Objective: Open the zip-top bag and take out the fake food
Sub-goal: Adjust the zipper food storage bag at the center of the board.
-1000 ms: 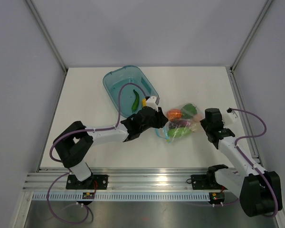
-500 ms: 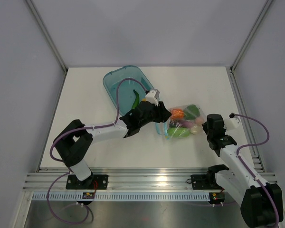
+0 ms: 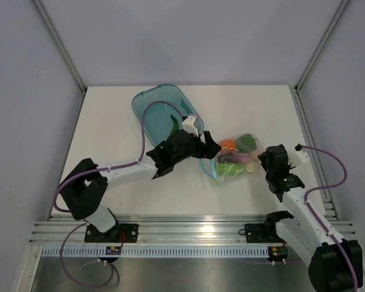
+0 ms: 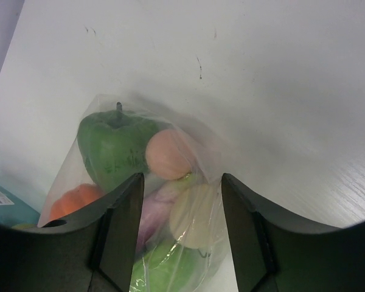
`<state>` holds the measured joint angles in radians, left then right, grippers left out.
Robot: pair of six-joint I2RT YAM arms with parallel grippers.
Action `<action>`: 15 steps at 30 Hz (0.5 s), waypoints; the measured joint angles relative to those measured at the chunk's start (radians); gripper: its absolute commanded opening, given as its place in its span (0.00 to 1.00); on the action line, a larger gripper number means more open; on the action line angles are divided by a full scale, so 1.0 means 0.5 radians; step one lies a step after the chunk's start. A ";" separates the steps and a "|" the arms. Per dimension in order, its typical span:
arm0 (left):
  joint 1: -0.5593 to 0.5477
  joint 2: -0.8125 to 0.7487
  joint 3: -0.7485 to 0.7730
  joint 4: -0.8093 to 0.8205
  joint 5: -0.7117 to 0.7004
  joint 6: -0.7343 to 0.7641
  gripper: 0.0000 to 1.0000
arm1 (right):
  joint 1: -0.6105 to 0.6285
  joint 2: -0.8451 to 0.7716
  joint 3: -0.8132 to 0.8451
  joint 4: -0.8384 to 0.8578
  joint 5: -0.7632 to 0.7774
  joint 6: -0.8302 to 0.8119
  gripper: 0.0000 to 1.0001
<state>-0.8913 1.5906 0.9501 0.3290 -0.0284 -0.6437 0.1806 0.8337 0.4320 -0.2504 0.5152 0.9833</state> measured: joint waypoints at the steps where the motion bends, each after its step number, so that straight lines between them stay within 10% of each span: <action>1: 0.000 -0.038 -0.023 0.002 0.002 -0.001 0.85 | 0.000 0.000 0.001 0.001 0.000 -0.003 0.62; 15: 0.001 -0.611 -0.613 0.024 -0.118 -0.188 0.84 | 0.000 0.005 0.001 0.047 -0.001 -0.076 0.70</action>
<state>-0.8909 1.2850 0.6434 0.3412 -0.0875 -0.7380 0.1806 0.8360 0.4324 -0.2268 0.5148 0.9455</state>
